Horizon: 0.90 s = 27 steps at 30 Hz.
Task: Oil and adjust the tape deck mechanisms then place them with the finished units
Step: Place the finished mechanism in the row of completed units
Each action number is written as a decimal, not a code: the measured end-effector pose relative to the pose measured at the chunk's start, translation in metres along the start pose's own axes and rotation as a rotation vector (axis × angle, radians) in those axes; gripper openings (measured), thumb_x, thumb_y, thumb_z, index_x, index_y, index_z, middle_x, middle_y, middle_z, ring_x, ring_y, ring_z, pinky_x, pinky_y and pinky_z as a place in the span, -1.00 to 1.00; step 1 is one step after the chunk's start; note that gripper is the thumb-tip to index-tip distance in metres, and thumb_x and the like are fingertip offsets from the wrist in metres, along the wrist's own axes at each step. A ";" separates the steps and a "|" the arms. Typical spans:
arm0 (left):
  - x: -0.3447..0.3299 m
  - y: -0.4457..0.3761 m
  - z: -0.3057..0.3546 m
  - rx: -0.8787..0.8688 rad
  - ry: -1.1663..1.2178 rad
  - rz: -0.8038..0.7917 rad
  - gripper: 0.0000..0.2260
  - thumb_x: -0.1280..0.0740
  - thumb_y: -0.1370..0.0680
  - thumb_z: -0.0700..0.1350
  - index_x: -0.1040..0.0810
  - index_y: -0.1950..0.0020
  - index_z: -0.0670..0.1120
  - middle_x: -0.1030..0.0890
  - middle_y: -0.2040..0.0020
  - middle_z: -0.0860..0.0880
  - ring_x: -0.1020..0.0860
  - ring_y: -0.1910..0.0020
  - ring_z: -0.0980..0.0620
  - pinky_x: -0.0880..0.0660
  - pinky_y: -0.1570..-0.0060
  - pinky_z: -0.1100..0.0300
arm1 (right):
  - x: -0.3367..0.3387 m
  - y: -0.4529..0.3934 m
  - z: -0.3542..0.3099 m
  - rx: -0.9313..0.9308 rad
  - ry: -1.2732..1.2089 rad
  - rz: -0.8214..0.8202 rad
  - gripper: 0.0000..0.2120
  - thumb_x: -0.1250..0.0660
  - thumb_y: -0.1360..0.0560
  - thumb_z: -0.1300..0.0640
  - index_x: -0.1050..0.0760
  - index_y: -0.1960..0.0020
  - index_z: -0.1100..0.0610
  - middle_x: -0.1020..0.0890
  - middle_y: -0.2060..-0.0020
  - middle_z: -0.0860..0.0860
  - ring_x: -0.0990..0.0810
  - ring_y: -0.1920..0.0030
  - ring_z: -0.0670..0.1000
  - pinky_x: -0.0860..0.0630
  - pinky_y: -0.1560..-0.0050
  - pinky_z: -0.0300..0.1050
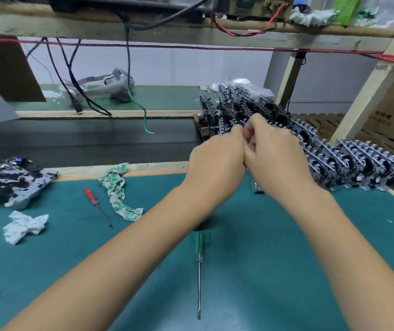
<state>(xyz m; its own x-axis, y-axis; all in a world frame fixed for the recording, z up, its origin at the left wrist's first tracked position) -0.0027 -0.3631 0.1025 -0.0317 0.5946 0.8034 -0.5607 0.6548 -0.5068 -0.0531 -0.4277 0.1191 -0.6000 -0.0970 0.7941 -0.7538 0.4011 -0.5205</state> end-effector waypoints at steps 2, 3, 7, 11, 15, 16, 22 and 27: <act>0.040 0.028 -0.028 0.031 -0.005 0.080 -0.84 -0.17 -0.51 -0.20 -0.20 0.06 -0.01 -0.40 0.31 0.07 -0.24 0.30 -0.05 -0.15 0.34 0.07 | -0.004 0.006 -0.050 0.103 -0.079 -0.018 -0.86 -0.18 -0.55 0.03 -0.35 0.10 0.09 -0.58 0.27 0.10 -0.50 0.23 0.21 -0.43 0.22 0.06; 0.055 0.043 -0.045 0.065 -0.014 0.093 -0.85 -0.17 -0.50 -0.20 -0.20 0.07 -0.01 -0.33 0.36 0.10 -0.24 0.32 -0.06 -0.17 0.34 0.06 | -0.011 0.009 -0.073 0.147 -0.107 -0.048 -0.86 -0.18 -0.55 0.01 -0.34 0.10 0.07 -0.58 0.27 0.09 -0.50 0.23 0.20 -0.44 0.23 0.05; 0.076 0.102 -0.125 0.322 -0.082 -0.022 -0.91 -0.17 -0.50 -0.19 -0.29 0.09 -0.01 -0.44 0.33 0.06 -0.39 0.27 -0.14 -0.29 0.32 0.03 | -0.077 0.026 -0.151 0.272 -0.149 -0.255 -0.87 -0.13 -0.58 0.05 -0.26 0.08 0.08 -0.60 0.14 0.08 -0.49 0.18 0.20 -0.22 0.28 -0.02; 0.079 0.153 -0.194 0.545 -0.262 -0.183 -0.88 -0.15 -0.53 -0.19 -0.24 0.13 0.00 -0.59 0.12 -0.07 -0.43 0.21 -0.14 -0.34 0.25 0.06 | -0.149 0.047 -0.207 0.333 -0.186 -0.454 -0.86 -0.09 -0.60 0.11 -0.34 -0.03 0.17 -0.59 0.01 0.18 -0.56 0.01 0.23 -0.20 0.25 -0.04; 0.086 0.179 -0.245 0.664 -0.376 -0.204 -0.91 -0.13 -0.55 -0.18 -0.39 0.05 0.00 -0.58 0.08 -0.05 -0.50 0.13 -0.14 -0.28 0.24 0.12 | -0.195 0.054 -0.245 0.362 -0.232 -0.552 -0.87 -0.11 -0.58 0.11 -0.33 -0.01 0.17 -0.58 -0.03 0.23 -0.55 -0.03 0.25 -0.21 0.23 -0.03; 0.092 0.181 -0.257 0.697 -0.415 -0.173 -0.82 -0.14 -0.56 -0.17 -0.47 -0.05 0.03 -0.60 0.02 -0.06 -0.52 0.08 -0.16 -0.28 0.23 0.13 | -0.204 0.052 -0.251 0.345 -0.259 -0.566 -0.85 -0.13 -0.58 0.10 -0.36 -0.03 0.18 -0.58 -0.05 0.23 -0.54 -0.05 0.25 -0.23 0.21 -0.03; 0.141 0.180 -0.326 0.868 -0.404 0.208 -0.86 -0.18 -0.60 -0.10 -0.50 -0.05 -0.11 -0.59 -0.03 -0.18 -0.53 0.03 -0.26 -0.31 0.17 0.06 | -0.238 0.020 -0.277 0.245 -0.431 -0.533 -0.83 -0.21 -0.56 0.15 -0.44 -0.12 0.19 -0.55 -0.09 0.14 -0.50 -0.10 0.19 -0.34 0.09 -0.04; 0.129 0.176 -0.369 1.075 -0.406 0.053 -0.51 -0.11 -0.62 0.17 -0.56 0.08 -0.24 -0.60 0.02 -0.28 -0.53 0.07 -0.24 -0.36 0.14 0.05 | -0.269 0.005 -0.294 0.218 -0.399 -0.570 -0.79 -0.24 -0.55 0.21 -0.41 -0.17 0.23 -0.55 -0.11 0.19 -0.49 -0.13 0.22 -0.41 -0.03 0.01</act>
<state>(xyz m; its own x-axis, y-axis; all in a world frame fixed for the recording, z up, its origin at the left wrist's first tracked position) 0.1996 0.0007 0.0012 -0.2311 0.2875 0.9295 -0.9605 -0.2194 -0.1710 0.1833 -0.1322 -0.0047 -0.1186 -0.5779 0.8075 -0.9896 0.0024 -0.1436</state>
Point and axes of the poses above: each hand's wrist, its own y-axis away from the middle knuckle, its own x-axis out of the back of the hand, z = x × y, the point moved 7 cm from there along -y, towards the middle knuckle
